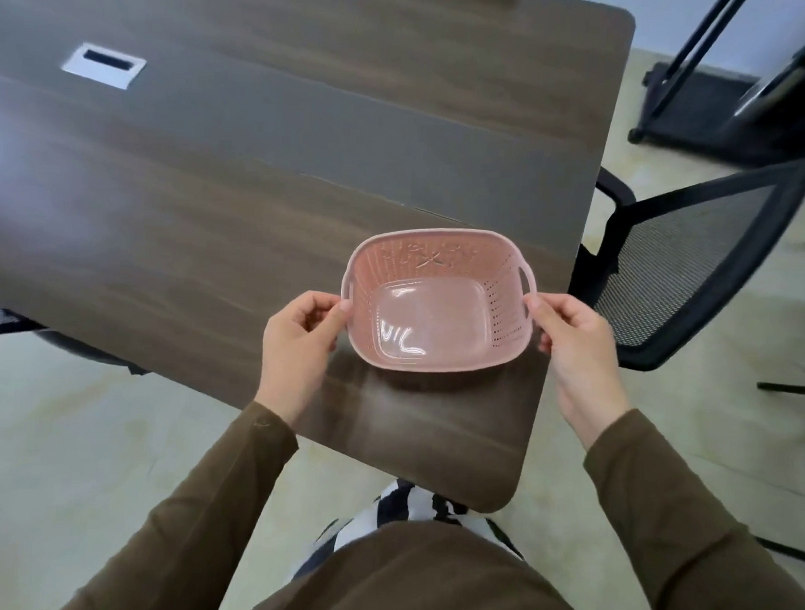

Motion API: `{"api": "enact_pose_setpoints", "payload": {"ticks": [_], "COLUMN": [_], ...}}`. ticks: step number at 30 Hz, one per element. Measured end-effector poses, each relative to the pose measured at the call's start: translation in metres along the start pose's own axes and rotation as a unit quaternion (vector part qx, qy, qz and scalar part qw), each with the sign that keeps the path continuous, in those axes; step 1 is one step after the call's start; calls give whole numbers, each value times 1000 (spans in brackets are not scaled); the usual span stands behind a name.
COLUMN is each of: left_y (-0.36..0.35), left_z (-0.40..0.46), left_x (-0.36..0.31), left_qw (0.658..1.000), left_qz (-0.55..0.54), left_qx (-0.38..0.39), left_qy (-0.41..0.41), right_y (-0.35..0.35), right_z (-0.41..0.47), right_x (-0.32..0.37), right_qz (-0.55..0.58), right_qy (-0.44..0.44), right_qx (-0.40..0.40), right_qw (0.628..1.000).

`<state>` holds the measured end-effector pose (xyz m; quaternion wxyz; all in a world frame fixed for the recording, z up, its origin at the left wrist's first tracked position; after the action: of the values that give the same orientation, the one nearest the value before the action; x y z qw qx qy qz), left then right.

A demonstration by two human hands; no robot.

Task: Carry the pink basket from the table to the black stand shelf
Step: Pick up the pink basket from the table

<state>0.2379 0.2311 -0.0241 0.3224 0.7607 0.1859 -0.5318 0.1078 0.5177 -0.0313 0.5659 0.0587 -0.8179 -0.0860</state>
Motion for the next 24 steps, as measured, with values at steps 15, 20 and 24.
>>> {"api": "enact_pose_setpoints", "payload": {"ticks": [15, 20, 24], "left_y": [-92, -149, -202], "left_z": [-35, -50, -51], "left_x": [-27, -50, -71], "left_qw": [993, 986, 986], "left_qz": [10, 6, -15], "left_qx": [-118, -168, -168], "left_qy": [8, 2, -2], "right_y": [59, 98, 136], "right_z": [88, 136, 177], "right_x": [12, 35, 53], "right_qz": [-16, -14, -20], "right_qy": [21, 39, 45], "right_qx": [83, 129, 130], "right_qw": [996, 991, 990]}}
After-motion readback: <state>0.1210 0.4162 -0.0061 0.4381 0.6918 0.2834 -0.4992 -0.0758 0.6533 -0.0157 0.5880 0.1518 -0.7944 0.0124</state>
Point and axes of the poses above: each hand's wrist, its own z-axis towards the middle knuckle, its own y-axis out of the back of the hand, x = y × z, the point moved 5 cm from there along z, towards the middle knuckle, and after that the axes turned 5 degrees about -x, right-handed, at the moved point
